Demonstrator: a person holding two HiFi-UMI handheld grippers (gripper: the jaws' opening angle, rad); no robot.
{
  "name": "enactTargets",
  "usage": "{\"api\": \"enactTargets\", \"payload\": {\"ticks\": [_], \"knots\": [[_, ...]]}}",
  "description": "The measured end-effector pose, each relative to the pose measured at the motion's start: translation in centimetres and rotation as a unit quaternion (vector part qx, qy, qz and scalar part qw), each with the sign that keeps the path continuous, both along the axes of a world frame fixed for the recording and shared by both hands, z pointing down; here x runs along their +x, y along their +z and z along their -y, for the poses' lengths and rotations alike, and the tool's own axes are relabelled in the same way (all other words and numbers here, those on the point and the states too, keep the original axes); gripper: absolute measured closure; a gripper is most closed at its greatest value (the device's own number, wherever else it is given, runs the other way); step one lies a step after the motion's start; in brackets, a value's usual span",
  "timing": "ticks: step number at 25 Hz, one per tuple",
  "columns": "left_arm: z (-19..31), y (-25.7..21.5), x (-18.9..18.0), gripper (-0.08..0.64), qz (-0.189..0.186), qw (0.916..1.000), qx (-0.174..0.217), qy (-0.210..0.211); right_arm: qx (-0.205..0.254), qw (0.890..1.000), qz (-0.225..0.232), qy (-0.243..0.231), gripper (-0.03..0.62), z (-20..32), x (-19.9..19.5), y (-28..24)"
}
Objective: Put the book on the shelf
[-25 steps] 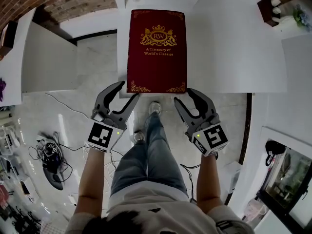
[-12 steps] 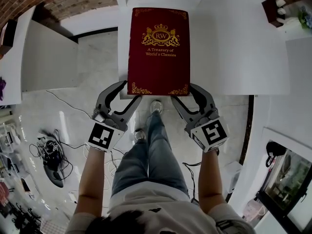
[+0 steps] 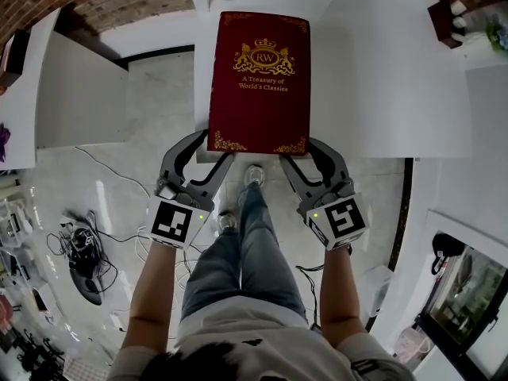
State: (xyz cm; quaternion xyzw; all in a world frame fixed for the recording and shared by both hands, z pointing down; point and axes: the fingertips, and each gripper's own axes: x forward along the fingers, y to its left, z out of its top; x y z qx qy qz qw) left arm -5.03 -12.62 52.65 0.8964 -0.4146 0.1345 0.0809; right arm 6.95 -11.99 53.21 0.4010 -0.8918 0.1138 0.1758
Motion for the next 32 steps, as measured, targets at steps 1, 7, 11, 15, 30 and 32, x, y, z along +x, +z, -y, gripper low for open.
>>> {"api": "enactTargets", "payload": {"ticks": [1,7,11,15,30,32], "knots": [[0.0,-0.2,0.0,0.342,-0.001,1.0,0.001,-0.003,0.003,1.0,0.0,0.001,0.408,0.0,-0.1,-0.2],[-0.2,-2.0,-0.1,0.348,-0.019,0.9997,0.008,-0.014,0.022,1.0,0.018,0.013,0.42,-0.2,0.1,-2.1],[-0.2,-3.8,-0.1,0.351,-0.019,0.9995,0.022,-0.01,0.03,0.999,0.022,0.019,0.423,-0.3,0.2,-3.6],[-0.2,-6.0,-0.1,0.351,-0.023,0.9989,0.04,-0.005,0.045,0.998,0.027,0.027,0.423,-0.4,0.2,-5.8],[-1.6,-13.8,-0.3,0.351,-0.042,0.9933,0.106,0.018,0.098,0.993,0.036,0.053,0.425,-2.2,0.4,-13.7],[-1.7,-14.7,-0.4,0.351,-0.046,0.9925,0.112,0.018,0.104,0.993,0.032,0.054,0.425,-2.4,0.2,-14.6]]}}
